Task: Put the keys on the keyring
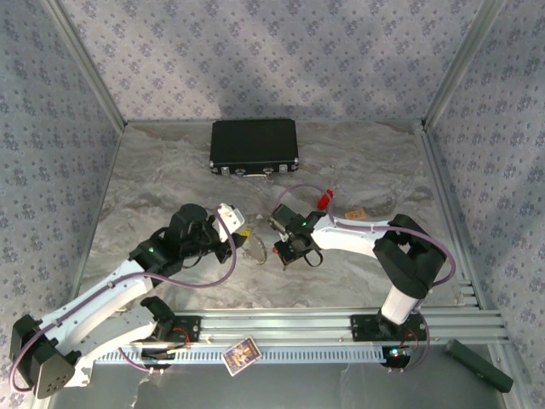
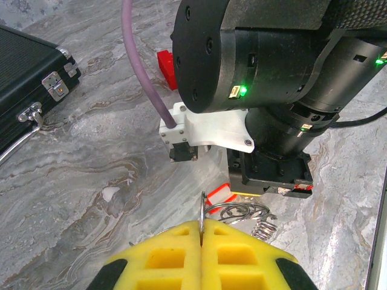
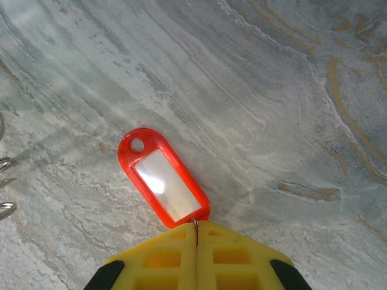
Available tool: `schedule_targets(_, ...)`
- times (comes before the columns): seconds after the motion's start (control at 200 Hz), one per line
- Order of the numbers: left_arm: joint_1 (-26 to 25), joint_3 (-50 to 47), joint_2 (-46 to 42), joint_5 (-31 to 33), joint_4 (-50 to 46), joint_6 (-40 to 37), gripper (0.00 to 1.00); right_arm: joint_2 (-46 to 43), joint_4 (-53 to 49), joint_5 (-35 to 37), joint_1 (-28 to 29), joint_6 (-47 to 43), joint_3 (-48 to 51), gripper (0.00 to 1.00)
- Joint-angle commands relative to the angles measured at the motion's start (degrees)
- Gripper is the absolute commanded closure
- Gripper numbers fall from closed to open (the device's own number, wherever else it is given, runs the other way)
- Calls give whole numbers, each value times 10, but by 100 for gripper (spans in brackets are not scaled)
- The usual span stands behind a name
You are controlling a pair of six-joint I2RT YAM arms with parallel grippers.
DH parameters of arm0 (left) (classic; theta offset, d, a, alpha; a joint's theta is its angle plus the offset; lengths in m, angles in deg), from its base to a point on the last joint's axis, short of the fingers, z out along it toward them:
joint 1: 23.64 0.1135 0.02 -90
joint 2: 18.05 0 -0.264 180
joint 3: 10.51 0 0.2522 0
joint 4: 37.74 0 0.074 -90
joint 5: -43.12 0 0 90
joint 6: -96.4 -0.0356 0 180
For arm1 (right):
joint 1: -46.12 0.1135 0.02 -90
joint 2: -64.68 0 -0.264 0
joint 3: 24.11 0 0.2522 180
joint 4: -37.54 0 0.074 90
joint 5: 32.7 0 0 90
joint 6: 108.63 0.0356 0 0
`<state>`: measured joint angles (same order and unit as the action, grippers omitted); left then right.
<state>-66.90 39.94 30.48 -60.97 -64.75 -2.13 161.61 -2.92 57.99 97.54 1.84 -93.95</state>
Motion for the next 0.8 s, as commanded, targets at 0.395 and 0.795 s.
schedule_targets(0.395,-5,12,-11,-7,28,18,100,-237,104,86,31,-119,87,100)
schedule_targets(0.795,-11,23,-9,-51,20,42,100,-400,212,-48,32,-334,131,100)
